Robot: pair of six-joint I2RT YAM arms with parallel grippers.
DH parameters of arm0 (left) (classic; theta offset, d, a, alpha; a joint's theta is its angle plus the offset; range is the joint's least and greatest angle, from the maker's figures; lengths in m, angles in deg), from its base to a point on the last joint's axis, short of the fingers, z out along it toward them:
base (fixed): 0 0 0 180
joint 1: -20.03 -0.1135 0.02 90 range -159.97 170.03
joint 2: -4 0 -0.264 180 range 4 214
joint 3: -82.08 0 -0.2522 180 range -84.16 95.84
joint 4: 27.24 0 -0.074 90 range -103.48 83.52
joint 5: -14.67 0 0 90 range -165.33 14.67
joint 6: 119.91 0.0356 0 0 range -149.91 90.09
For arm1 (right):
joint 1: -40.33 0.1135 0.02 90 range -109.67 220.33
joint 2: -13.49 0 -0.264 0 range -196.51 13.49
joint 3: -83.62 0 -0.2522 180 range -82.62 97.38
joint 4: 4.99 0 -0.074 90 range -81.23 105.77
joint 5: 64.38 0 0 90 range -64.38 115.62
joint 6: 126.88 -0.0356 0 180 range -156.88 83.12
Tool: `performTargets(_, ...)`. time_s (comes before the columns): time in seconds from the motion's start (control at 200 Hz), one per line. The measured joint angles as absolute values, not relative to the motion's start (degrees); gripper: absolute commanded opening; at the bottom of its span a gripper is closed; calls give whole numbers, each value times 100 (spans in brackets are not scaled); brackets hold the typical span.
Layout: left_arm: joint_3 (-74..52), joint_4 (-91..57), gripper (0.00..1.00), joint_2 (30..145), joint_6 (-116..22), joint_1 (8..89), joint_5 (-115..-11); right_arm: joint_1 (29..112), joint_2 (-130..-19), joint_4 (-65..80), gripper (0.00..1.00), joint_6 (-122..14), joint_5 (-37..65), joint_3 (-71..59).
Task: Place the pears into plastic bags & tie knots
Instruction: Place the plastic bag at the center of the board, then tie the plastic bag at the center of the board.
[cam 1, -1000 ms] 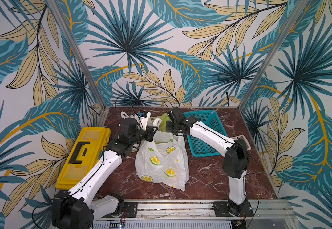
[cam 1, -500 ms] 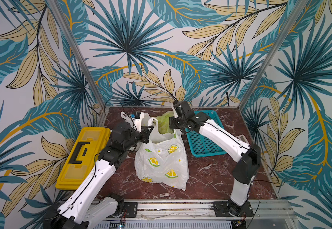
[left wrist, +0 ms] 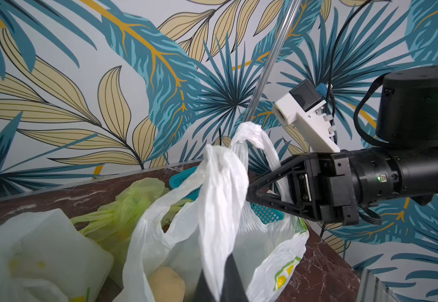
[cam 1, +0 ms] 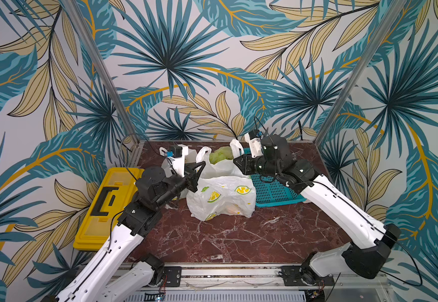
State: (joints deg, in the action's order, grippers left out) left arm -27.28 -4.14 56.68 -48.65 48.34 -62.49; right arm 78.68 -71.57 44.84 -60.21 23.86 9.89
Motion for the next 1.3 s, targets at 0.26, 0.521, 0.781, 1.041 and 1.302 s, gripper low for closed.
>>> performTargets(0.26,-2942,-298,4,6147,-4498,4823,-6210,7923,-7387,5271,58,-5446,3136,1959)
performTargets(0.521,-3058,-339,4,6132,-4371,4797,-6092,8117,-7682,4323,62,-6412,1923,2230)
performTargets(0.781,-3174,-335,4,6134,-4314,4780,-6074,8218,-8753,3923,58,-7217,1145,2519)
performTargets(1.041,-3316,-344,10,6119,-4266,4762,-6076,8218,-9273,3579,10,-7676,710,2916)
performTargets(1.302,-3738,-103,58,5290,-4297,4714,-6697,8224,-9247,3179,6,-7700,485,3218)
